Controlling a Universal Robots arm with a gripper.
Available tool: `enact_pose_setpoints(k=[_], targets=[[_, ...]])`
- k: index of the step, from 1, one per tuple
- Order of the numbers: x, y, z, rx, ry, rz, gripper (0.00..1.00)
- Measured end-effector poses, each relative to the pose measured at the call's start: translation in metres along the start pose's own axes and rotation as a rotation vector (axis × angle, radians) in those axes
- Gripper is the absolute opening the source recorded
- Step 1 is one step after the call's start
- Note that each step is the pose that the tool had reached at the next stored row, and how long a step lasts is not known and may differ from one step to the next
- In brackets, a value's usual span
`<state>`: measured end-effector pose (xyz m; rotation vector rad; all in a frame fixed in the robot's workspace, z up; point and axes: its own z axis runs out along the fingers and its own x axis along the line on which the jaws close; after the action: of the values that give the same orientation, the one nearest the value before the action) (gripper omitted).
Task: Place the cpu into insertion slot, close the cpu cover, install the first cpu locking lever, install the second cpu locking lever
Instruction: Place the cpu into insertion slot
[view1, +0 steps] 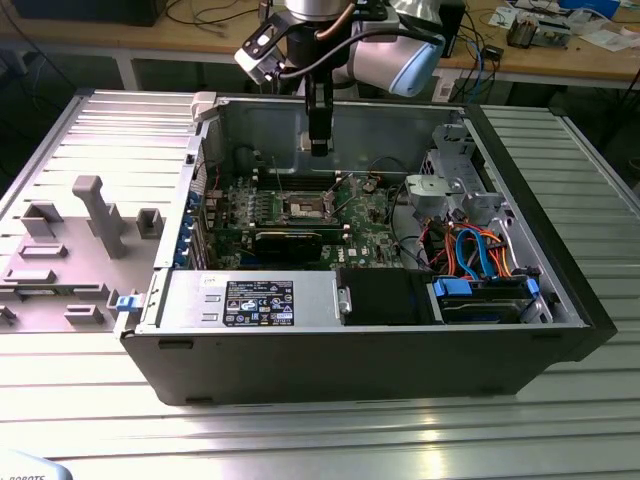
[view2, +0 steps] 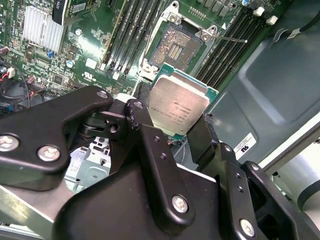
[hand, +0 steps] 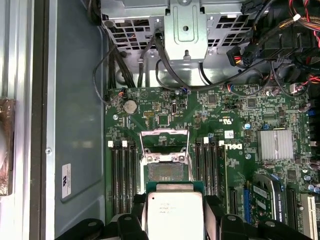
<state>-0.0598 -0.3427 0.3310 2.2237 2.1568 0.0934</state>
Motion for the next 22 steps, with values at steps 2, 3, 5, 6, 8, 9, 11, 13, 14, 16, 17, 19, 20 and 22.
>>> enact_pose_setpoints(k=[2,3,5,6,8,9,11,13,14,16,17,19,20,22], targets=[[0.0000,0.0000,0.0006,-0.0002,-0.0014,0.000,0.54],[0.0000,-0.0001,0.0011,-0.0002,-0.0015,0.000,0.54],[0.0031,-0.0004,0.0040,-0.0001,-0.0025,-0.009,0.54],[0.0052,-0.0006,0.0065,-0.0001,-0.0022,-0.015,0.54],[0.0058,-0.0010,0.0112,-0.0001,-0.0018,-0.020,0.54],[0.0058,-0.0013,0.0158,0.0000,-0.0020,-0.020,0.54],[0.0057,-0.0017,0.0204,0.0000,-0.0020,-0.020,0.54],[0.0056,-0.0020,0.0264,0.0000,-0.0025,-0.020,0.54],[0.0056,-0.0022,0.0282,0.0000,-0.0025,-0.021,0.54],[0.0055,-0.0026,0.0341,0.0001,-0.0028,-0.021,0.54],[0.0055,-0.0028,0.0367,0.0003,-0.0027,-0.021,0.54],[0.0054,-0.0032,0.0426,0.0024,-0.0027,-0.021,0.54],[0.0054,-0.0033,0.0448,0.0024,-0.0027,-0.021,0.54],[0.0053,-0.0037,0.0493,0.0025,-0.0028,-0.021,0.54]])
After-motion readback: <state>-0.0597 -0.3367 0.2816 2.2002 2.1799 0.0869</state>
